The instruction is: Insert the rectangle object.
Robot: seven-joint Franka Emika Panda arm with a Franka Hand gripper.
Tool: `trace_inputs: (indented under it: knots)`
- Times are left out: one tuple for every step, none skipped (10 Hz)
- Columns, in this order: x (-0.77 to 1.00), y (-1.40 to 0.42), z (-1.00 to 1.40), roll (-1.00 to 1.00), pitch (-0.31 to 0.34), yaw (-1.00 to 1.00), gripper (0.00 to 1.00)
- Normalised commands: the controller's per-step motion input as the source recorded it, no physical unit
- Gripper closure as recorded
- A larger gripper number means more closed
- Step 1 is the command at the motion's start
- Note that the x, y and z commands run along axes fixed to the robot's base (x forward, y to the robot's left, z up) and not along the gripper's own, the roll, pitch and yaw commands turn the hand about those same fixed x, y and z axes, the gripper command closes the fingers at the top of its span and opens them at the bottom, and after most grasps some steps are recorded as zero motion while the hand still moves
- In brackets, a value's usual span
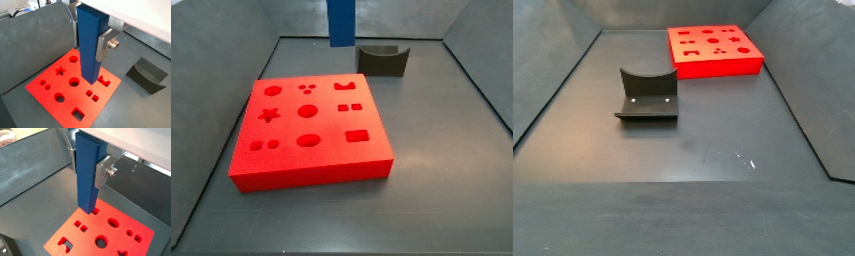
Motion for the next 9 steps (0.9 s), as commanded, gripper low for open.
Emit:
trace_inputs:
  knots:
    - [-0.03,0.00,0.00,0.00,-0.011,0.00,1.00]
    - [0.03,-0.04,-0.09,0.01,-0.010,0.03,1.00]
    - [0.03,-0.14,-0.66,0.00,-0.249,0.15,1.00]
    - [0.27,-0.31,-0.84,-0.01,-0.201,0.13,1.00]
    - [0.45,-0.33,-0.93,-0.01,-0.161,0.16,1.00]
    - [0.54,-0.11,-0.86,-0.08,-0.160,0.27,1.00]
    - [0.49,0.00,-0.79,-0.10,-0.163,0.36,1.00]
    - [0.46,-0.02,-0.69,-0.16,-0.164,0.46,1.00]
    - [0.25,-0.60,-0.76,0.03,-0.194,0.42,1.00]
